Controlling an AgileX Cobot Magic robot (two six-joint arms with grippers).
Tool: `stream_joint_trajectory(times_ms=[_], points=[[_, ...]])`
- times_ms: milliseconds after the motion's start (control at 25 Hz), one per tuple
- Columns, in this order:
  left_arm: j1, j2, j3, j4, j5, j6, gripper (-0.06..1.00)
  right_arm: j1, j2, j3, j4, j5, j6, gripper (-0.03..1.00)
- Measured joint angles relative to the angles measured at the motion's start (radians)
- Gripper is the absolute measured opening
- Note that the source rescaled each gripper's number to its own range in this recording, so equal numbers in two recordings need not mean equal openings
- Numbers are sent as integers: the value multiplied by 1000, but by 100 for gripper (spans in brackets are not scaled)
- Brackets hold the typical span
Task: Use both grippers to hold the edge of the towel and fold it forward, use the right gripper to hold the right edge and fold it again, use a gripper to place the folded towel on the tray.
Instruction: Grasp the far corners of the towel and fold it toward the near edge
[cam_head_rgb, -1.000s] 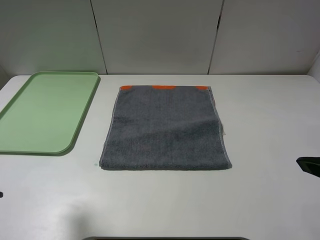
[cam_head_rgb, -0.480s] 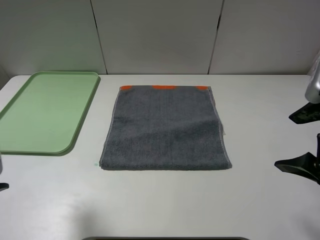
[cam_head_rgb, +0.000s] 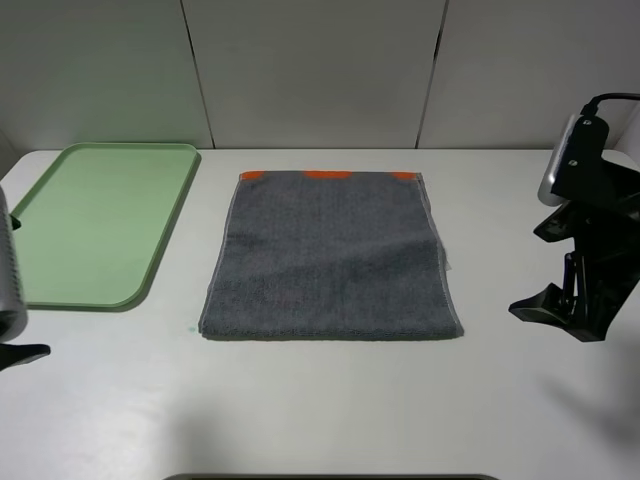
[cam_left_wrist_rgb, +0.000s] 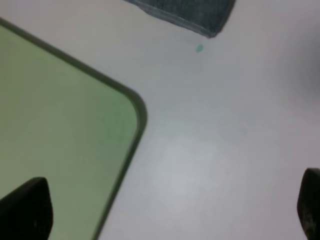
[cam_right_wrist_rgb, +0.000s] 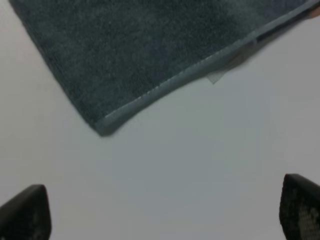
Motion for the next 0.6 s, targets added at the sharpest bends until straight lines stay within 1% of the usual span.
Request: stream_joint_trajectory(times_ms=[120,240,360,520,600], points=[[0,71,0,40,-10,-1,99,0,42,0,5,-27,-20,100],[0,141,0,48,-57,-1,99,0,60,0,10,-62,-27,100],[0,194,0,49,-132,-1,99,0,61,0,10,-91,-50,100],[0,277,0,51,-229,-1,99,0,61,0,11,-102,-73,100],[0,326,0,65,-280,-1,99,0,61,0,12,-112,-76,100]])
